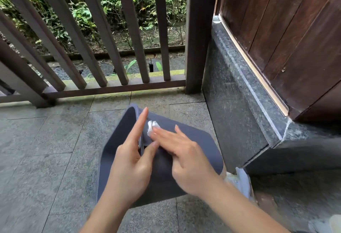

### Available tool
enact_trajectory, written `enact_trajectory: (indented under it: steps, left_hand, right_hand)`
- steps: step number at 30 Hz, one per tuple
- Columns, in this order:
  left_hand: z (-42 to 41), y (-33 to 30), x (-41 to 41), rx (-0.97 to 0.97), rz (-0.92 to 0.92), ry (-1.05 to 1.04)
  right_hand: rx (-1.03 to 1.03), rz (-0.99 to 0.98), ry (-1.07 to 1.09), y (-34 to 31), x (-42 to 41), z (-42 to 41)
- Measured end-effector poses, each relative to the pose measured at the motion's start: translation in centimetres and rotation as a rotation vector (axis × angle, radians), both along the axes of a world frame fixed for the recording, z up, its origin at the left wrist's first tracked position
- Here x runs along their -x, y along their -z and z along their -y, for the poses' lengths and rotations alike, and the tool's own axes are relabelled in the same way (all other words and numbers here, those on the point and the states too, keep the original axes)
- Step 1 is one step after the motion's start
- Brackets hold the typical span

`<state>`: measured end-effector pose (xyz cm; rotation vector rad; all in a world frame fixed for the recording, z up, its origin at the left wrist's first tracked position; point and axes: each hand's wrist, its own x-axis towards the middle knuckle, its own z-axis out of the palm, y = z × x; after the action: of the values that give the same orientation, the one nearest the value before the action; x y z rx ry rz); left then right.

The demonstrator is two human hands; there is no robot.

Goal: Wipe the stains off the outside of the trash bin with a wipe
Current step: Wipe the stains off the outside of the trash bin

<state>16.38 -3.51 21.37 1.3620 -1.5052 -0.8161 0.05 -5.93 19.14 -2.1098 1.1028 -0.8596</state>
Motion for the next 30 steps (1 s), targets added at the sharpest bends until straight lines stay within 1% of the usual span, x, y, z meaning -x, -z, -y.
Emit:
enact_trajectory:
  steps: [1,4,5,7,9,11,13,16,17,19,21,25,27,30]
  left_hand:
    - [0.0,0.2,0.0,-0.008,0.009,0.020]
    - [-0.5,-0.2,1.2,-0.044,0.050,0.102]
    - [-0.7,-0.5,1.6,-0.045,0.055,0.131]
    - [-0.8,-0.6,2.0,-0.021,0.036,0.164]
    - [-0.7,-0.8,2.0,-0.001,-0.013,0.121]
    - [-0.4,-1.0,1.8,-0.008,-0.113,0.078]
    - [-0.2,-1.3,1.4,-0.013,-0.159,0.059]
    - [-0.4,-1.8,1.2,-0.014,-0.183,0.059]
    - [-0.6,-2.0,1.1,-0.030,-0.207,0.065]
    - [-0.8,-2.5,1.0,-0.065,-0.250,0.086]
    - [-1.0,-2.9,1.0,-0.076,-0.250,0.075]
    - [-1.3,-3.2,0.8,-0.050,-0.185,-0.005]
    - [-1.1,-2.8,0.6,-0.050,-0.155,-0.021]
    - [-0.6,-2.0,0.5,-0.075,-0.141,-0.008]
  right_hand:
    - [-0.021,0.008,0.020,0.1,0.4,0.8]
    - [-0.153,-0.023,0.234,-0.4,2.5,3.7]
    - [-0.154,-0.011,0.240,-0.9,2.6,4.1]
    - [-0.107,0.025,0.158,-2.1,1.9,3.7]
    - [-0.079,0.024,0.064,-2.6,1.3,2.3]
    - [-0.063,0.011,0.028,-2.8,1.5,0.6]
    - [-0.034,0.019,-0.008,-3.2,1.8,-1.0]
    - [-0.109,0.116,0.006,-3.6,2.4,-2.2]
    - [-0.137,0.114,0.014,-3.7,2.7,-2.2]
    - [-0.107,0.017,0.034,-3.5,3.2,-1.5]
    - [-0.078,-0.121,0.113,-2.9,3.9,-0.2]
    - [-0.239,-0.369,0.356,-1.4,6.1,2.9]
    - [-0.304,-0.472,0.456,-0.6,6.5,3.2]
    - [-0.353,-0.565,0.508,0.2,5.4,2.4]
